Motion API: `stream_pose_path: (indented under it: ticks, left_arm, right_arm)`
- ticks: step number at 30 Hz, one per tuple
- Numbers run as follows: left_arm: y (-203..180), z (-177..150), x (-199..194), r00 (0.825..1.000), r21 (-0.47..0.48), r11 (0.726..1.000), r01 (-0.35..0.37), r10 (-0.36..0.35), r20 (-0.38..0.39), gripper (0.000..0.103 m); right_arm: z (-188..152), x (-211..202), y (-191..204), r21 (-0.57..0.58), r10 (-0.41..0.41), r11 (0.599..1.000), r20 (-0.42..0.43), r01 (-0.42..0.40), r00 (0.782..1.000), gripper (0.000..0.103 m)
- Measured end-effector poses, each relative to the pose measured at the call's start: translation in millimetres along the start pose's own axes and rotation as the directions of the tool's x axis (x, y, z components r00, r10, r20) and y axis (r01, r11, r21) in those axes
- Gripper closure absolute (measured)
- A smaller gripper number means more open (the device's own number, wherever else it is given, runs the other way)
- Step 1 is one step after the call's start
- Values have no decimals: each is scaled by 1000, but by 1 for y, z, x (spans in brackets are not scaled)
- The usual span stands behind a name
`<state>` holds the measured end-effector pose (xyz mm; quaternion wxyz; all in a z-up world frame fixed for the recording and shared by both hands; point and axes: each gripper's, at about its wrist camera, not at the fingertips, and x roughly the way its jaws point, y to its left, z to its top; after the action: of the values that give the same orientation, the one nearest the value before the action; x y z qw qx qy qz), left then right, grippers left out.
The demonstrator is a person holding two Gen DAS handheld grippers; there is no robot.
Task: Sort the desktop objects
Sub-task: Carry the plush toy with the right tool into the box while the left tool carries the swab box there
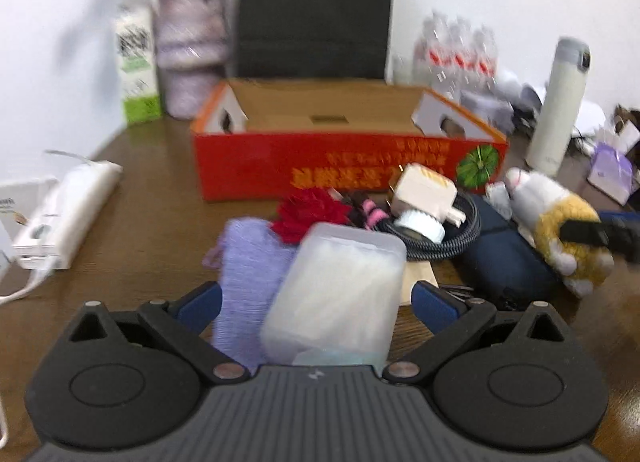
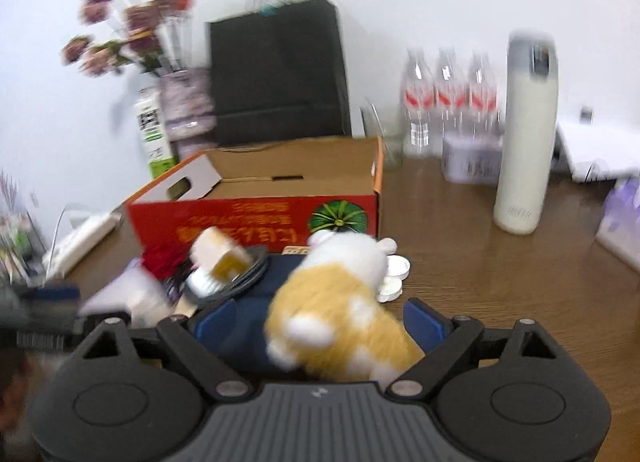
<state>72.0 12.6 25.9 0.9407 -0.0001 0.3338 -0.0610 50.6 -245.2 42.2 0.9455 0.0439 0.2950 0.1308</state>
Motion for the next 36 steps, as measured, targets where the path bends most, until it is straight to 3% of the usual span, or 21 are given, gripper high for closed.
stream_pose_path:
  ticks: [1, 2, 3, 4, 5, 9, 13, 16, 19, 23, 26, 31, 33, 36]
  left_arm:
    - [0, 1, 5, 999, -2, 1000, 31, -31, -15, 1]
    - [0, 2, 10, 996, -13, 997, 80, -80, -37, 9]
    - [2, 1, 13, 992, -36, 993, 111, -113, -53, 28]
    - [4, 1, 14, 992, -66, 992, 108, -112, -65, 35]
    - [5, 3, 14, 992, -78, 991, 104, -110, -67, 35]
    - [3, 5, -14, 995, -55, 994, 91, -89, 32, 35]
    - [5, 18, -55, 984, -71, 991, 118, -106, 146, 35]
    - [11, 42, -81, 973, -83, 988, 131, -112, 203, 35]
    - [24, 86, -86, 968, -111, 986, 126, -98, 230, 35]
    - [36, 158, -43, 983, -122, 986, 111, -90, 161, 35]
    - [33, 187, 11, 996, -113, 993, 15, -4, 94, 35]
    - [35, 191, 100, 990, -106, 985, -136, 131, -59, 35]
    - [33, 181, 126, 975, -63, 979, -194, 185, -119, 35]
    - [33, 166, 142, 958, -21, 970, -243, 236, -163, 35]
  right_arm:
    - [6, 11, -6, 23, 18, 1000, -18, -17, 1000, 13]
    - [10, 20, -10, 41, 29, 999, -28, -28, 999, 17]
    - [14, 32, -15, 67, 43, 997, -43, -40, 998, 24]
    - [17, 40, -20, 94, 50, 995, -61, -44, 997, 46]
    - [19, 45, -23, 120, 58, 992, -72, -49, 996, 51]
    - [20, 29, -15, 82, 28, 996, -22, -26, 999, 56]
    - [29, -19, -5, 46, 42, 998, 92, -47, 995, 56]
    - [46, -48, 4, 24, 65, 997, 173, -70, 983, 56]
    - [76, -54, 10, 18, 96, 995, 212, -102, 973, 56]
    - [126, -18, 27, -44, 95, 995, 193, -88, 976, 55]
    - [155, 38, 43, -111, 53, 993, 125, -39, 991, 55]
    - [166, 153, 62, -188, -68, 981, -49, 57, 996, 55]
    - [156, 186, 64, -207, -103, 976, -139, 72, 985, 55]
    - [140, 210, 69, -257, -150, 962, -205, 94, 967, 55]
